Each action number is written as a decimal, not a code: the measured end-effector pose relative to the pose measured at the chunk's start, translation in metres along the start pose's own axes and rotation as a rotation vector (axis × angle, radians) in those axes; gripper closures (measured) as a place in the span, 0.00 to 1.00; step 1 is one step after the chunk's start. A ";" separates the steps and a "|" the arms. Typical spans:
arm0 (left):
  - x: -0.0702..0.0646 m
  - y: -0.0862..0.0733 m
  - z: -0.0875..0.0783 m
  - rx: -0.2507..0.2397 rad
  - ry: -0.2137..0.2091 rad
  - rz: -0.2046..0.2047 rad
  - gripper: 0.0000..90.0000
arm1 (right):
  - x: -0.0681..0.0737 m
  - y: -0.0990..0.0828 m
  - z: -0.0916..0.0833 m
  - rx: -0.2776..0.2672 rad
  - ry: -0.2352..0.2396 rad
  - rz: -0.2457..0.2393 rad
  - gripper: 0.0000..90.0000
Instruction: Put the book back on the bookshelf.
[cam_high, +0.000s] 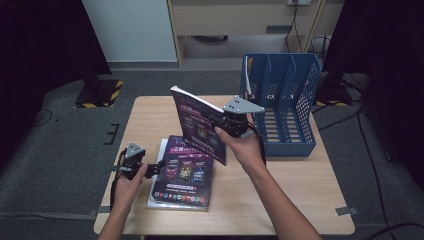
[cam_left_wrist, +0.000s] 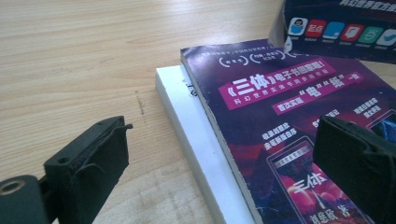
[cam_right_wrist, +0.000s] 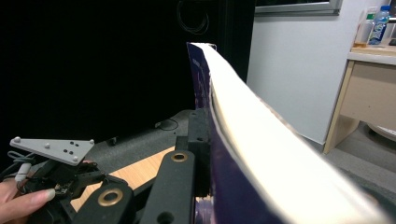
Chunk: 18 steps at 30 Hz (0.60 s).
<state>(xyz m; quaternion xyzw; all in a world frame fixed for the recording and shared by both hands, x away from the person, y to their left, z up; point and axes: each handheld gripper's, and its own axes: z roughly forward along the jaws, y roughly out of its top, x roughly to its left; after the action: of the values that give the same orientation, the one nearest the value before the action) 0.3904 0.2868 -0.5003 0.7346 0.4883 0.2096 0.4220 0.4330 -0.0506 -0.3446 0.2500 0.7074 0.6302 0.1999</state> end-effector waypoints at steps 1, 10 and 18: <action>0.001 0.000 0.000 0.000 0.003 -0.005 0.03 | 0.000 0.000 -0.001 0.002 -0.002 -0.001 0.91; 0.007 -0.003 -0.001 0.024 0.059 -0.011 0.05 | -0.002 -0.003 -0.013 0.004 -0.004 0.005 0.91; 0.015 -0.006 -0.001 0.039 0.112 -0.023 0.06 | -0.005 -0.006 -0.024 -0.004 -0.004 0.011 0.91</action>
<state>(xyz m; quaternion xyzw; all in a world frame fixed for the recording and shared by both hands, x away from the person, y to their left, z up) 0.3927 0.3016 -0.5065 0.7241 0.5234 0.2360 0.3820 0.4224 -0.0732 -0.3476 0.2547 0.7044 0.6322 0.1984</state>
